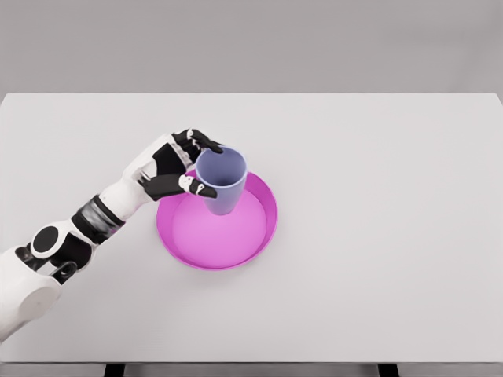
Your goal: Flip the cup with left arm and place it on the plate
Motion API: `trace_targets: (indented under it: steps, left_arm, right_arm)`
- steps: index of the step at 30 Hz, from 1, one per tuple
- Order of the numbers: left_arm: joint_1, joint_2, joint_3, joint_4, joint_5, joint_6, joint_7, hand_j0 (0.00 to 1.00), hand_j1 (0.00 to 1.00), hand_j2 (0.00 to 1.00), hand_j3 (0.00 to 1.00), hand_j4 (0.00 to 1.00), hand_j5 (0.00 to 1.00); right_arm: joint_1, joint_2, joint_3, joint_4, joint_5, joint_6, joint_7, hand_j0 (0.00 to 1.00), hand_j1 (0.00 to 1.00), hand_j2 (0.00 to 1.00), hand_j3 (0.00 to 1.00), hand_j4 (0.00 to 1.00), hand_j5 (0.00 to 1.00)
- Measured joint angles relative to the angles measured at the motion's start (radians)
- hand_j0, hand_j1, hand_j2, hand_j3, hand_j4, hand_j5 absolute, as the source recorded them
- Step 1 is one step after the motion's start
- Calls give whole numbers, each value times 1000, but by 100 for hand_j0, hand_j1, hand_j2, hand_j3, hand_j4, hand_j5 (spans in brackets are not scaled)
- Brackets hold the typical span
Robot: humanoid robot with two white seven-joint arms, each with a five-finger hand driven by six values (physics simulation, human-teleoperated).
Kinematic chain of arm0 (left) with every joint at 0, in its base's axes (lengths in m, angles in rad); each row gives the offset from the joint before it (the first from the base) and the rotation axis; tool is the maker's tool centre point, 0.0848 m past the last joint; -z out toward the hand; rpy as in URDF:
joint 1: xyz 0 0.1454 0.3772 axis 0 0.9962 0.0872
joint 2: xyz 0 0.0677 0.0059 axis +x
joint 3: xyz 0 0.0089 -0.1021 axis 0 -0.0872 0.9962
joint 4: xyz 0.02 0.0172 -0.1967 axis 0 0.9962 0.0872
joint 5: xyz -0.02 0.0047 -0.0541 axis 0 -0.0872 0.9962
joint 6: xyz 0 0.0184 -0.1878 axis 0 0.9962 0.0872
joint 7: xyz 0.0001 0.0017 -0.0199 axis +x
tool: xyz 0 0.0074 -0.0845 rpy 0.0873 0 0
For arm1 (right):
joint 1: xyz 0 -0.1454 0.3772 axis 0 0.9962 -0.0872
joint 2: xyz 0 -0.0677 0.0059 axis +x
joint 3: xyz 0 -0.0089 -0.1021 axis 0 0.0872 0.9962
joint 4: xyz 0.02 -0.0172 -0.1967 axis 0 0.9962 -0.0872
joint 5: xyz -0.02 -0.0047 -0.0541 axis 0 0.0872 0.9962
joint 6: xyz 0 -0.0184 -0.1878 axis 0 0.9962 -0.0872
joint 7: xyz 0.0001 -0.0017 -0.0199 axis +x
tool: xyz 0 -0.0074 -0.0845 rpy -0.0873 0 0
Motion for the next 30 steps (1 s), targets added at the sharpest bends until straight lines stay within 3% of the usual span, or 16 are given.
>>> trace_targets:
  steps: [25,30]
  left_arm:
    - [-2,-41,-34,131,-4,6,2,47,47,47,47,47,47]
    - [5,-42,-34,127,-5,5,1,68,68,68,68,68,68]
  right_arm:
    - [0,0,0,0,0,0,0,100,100,100,100,100,100]
    - [0,0,0,0,0,0,0,100,100,100,100,100,100]
